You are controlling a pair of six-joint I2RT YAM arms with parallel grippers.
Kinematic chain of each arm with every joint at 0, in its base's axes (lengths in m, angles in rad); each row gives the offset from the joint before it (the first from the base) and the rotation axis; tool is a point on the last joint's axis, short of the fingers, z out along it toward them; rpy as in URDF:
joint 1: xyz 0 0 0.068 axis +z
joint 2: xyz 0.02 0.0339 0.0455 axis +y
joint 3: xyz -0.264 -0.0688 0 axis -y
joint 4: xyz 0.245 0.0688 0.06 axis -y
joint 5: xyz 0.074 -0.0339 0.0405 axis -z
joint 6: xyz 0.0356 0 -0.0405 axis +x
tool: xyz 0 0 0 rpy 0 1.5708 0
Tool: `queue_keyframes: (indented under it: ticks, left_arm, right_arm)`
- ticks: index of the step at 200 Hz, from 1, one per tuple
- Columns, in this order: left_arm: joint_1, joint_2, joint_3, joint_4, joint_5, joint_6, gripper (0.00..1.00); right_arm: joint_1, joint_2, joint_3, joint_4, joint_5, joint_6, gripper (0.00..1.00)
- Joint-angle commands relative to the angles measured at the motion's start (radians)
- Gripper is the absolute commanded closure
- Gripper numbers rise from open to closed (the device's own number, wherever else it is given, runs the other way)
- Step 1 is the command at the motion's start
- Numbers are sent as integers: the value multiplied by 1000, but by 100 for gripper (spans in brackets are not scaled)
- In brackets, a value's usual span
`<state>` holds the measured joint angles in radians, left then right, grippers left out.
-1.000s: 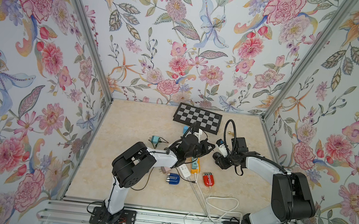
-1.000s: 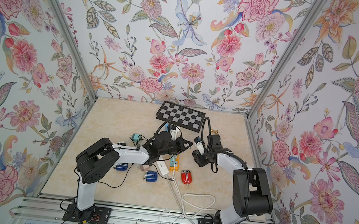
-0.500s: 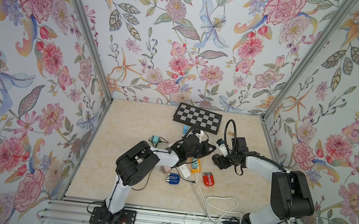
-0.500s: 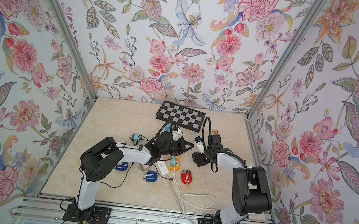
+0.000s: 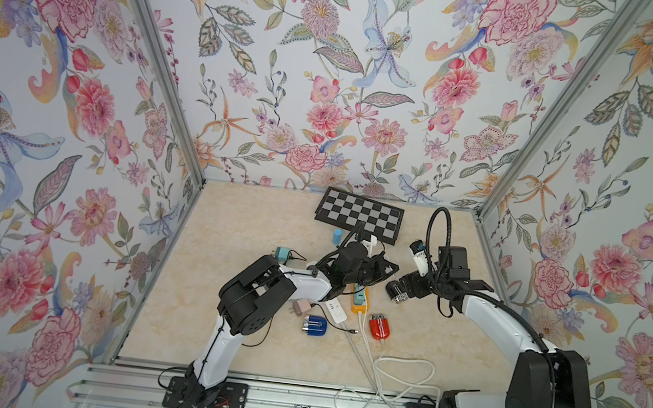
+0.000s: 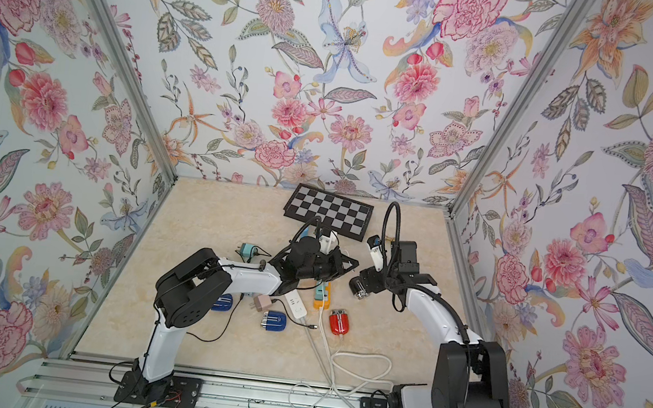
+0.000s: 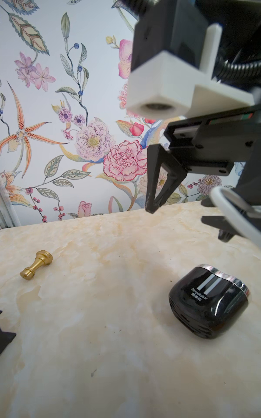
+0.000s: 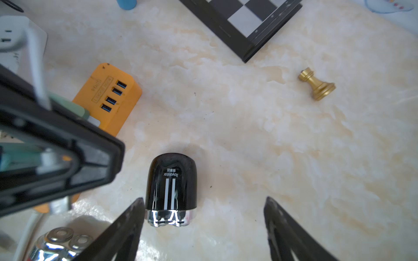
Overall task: Unplug the electric shaver
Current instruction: Place the electric shaver at the center of the board, then place the charging cable at the center of the board.
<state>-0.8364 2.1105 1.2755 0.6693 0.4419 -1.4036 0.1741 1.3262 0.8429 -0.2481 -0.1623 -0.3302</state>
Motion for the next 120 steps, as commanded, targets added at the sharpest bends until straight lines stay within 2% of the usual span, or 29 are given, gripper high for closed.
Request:
queue_keyframes:
  ticks: [1,25,55,86,120]
  left_arm:
    - [8,36,19,-57,22,-14,94]
    - [8,46,27,-98,32,-17,86]
    - [9,35,71,-246,25,62,57]
    - [5,5,188,-504,-28,241,34]
    - [5,11,314,-672,-39,373,26]
  right_arm:
    - [-12,-48,-26,-8,29,30,16]
    - [-19,-78,-61,-10,17,40,17]
    - [-19,-87,-79,-8,12,63,17]
    - [-24,-102,-77,-6,7,99,17]
    - [-31,-134,-58,-6,-9,162,17]
